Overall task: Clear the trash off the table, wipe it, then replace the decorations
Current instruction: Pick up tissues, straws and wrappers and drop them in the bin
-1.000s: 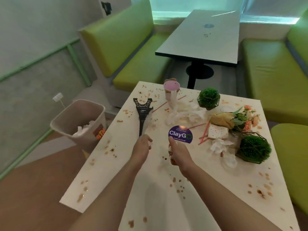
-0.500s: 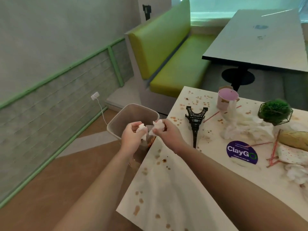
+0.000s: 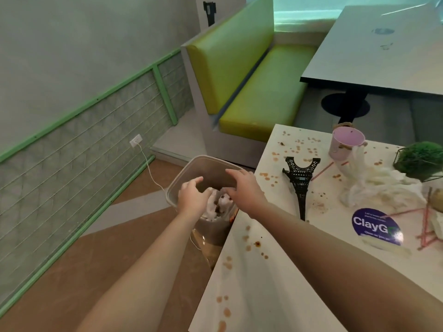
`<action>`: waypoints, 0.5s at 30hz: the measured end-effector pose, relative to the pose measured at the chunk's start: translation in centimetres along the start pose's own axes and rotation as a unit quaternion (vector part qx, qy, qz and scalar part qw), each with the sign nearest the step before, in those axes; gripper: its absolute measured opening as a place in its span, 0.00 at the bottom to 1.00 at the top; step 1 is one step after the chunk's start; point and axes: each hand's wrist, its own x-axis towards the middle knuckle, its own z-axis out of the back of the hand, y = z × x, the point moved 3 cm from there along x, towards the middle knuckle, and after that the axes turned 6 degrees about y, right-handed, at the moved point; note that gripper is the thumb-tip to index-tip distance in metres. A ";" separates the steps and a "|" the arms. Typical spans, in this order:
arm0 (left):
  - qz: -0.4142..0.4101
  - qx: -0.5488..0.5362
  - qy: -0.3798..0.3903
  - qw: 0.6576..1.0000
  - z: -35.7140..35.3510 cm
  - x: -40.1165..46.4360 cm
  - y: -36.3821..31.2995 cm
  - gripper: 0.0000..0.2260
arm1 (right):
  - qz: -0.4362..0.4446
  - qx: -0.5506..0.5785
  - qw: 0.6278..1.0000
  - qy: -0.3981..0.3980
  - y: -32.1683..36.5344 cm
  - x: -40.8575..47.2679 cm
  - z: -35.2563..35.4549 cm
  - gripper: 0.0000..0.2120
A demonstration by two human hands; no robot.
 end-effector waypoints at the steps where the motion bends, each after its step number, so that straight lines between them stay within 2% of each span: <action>1: -0.010 -0.015 0.007 1.000 -0.5 0.0 -0.1 0.19 | 0.002 0.029 0.999 -0.014 -0.4 -0.4 0.4 0.22; 6: -0.066 -0.099 0.054 0.991 -4.4 -2.0 -4.1 0.08 | -0.026 0.088 0.993 -0.075 -4.1 -3.9 3.8 0.09; 10: -0.122 -0.108 0.121 0.979 -10.2 -4.3 -9.6 0.05 | -0.096 0.105 0.981 -0.130 -8.9 -8.4 8.1 0.08; 15: -0.154 -0.086 0.221 0.959 -18.5 -8.4 -14.6 0.05 | -0.167 0.125 0.958 -0.195 -15.1 -15.2 13.2 0.07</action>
